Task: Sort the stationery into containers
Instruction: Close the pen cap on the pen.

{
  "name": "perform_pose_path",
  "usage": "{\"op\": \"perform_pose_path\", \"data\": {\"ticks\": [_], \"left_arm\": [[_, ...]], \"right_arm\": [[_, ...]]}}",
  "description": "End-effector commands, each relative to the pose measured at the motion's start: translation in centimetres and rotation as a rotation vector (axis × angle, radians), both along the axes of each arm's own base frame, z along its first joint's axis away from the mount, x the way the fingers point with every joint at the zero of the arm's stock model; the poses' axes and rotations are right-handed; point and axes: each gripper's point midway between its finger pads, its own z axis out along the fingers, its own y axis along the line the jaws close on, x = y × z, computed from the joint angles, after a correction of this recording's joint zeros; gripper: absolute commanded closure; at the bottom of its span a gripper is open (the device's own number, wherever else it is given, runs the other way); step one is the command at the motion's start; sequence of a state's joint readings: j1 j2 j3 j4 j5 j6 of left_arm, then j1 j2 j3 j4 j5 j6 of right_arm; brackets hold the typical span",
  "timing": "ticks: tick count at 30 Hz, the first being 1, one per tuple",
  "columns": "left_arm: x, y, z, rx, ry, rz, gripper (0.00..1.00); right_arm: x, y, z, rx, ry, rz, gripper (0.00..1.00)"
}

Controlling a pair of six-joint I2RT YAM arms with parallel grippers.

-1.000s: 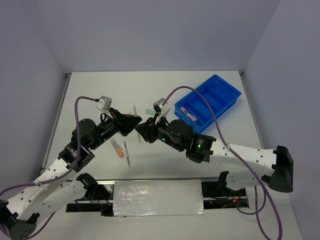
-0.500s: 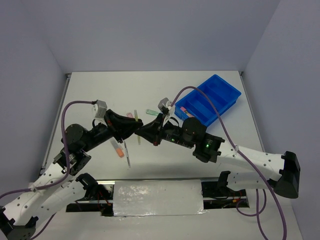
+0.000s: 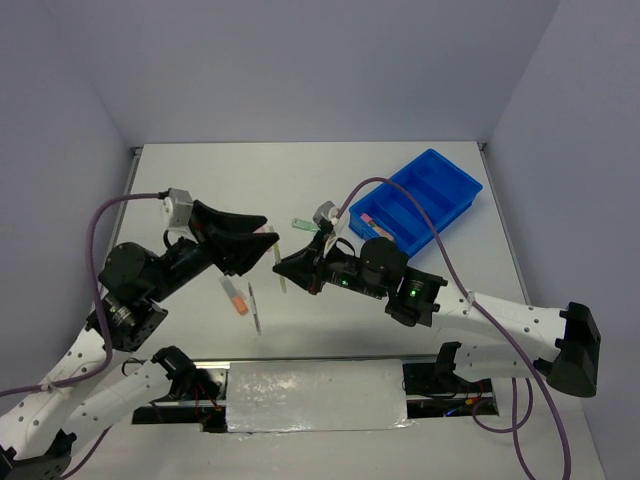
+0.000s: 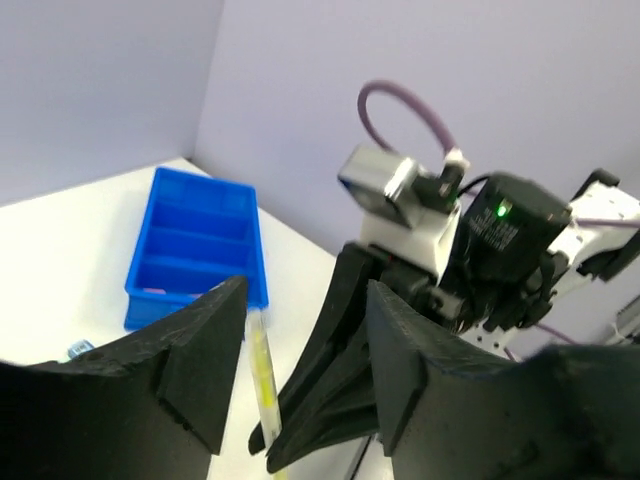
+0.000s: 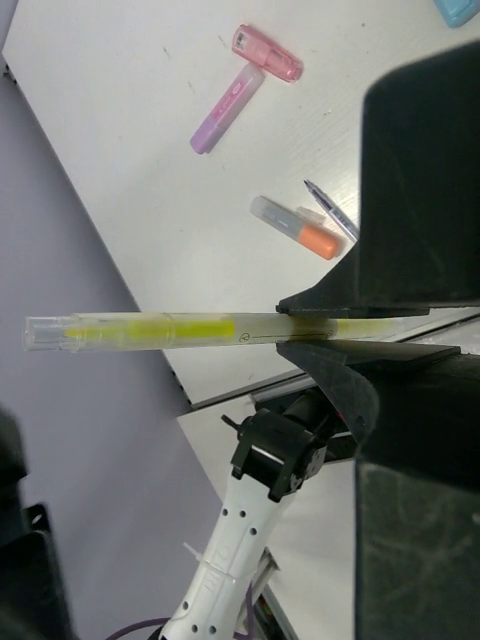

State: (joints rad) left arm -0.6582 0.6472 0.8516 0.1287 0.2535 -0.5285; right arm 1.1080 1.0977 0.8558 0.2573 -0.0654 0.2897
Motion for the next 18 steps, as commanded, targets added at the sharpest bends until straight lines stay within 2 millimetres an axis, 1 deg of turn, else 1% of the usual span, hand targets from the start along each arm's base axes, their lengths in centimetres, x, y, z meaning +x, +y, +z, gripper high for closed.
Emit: {"op": "perform_pose_path", "data": {"ticks": [1, 2, 3, 4, 5, 7, 13, 16, 17, 18], "left_arm": [[0.6, 1.0, 2.5, -0.019, -0.046, 0.072, 0.38], [0.8, 1.1, 2.3, -0.014, -0.037, 0.082, 0.51], [1.0, 1.1, 2.1, -0.006, -0.027, 0.09, 0.55], [1.5, 1.1, 2.0, -0.001, -0.014, 0.106, 0.55], [1.7, 1.0, 1.5, 0.015, 0.004, 0.111, 0.53], [2.0, 0.7, 0.9, 0.025, 0.022, 0.104, 0.52], [1.6, -0.1, 0.6, 0.013, 0.026, 0.053, 0.53], [1.5, -0.4, 0.3, 0.014, 0.037, 0.036, 0.58], [1.3, -0.6, 0.2, 0.013, 0.037, 0.025, 0.66], [1.3, -0.6, 0.0, 0.011, 0.042, 0.022, 0.67]], "right_arm": [[0.4, -0.3, 0.6, 0.007, -0.03, -0.017, 1.0], [0.3, -0.3, 0.8, 0.01, -0.032, -0.016, 1.0], [0.3, -0.3, 0.8, 0.012, -0.033, -0.013, 1.0], [0.2, -0.3, 0.9, 0.014, -0.034, -0.01, 1.0], [0.1, -0.4, 1.1, 0.016, -0.037, -0.007, 1.0], [0.0, -0.4, 1.1, 0.013, -0.037, -0.002, 1.0], [0.0, -0.3, 1.3, 0.007, -0.039, 0.004, 1.0], [0.0, -0.4, 1.4, 0.012, -0.042, -0.001, 1.0], [0.0, -0.5, 1.6, 0.016, -0.045, -0.007, 1.0], [0.2, -0.6, 1.8, 0.017, -0.046, -0.013, 1.0]]}}
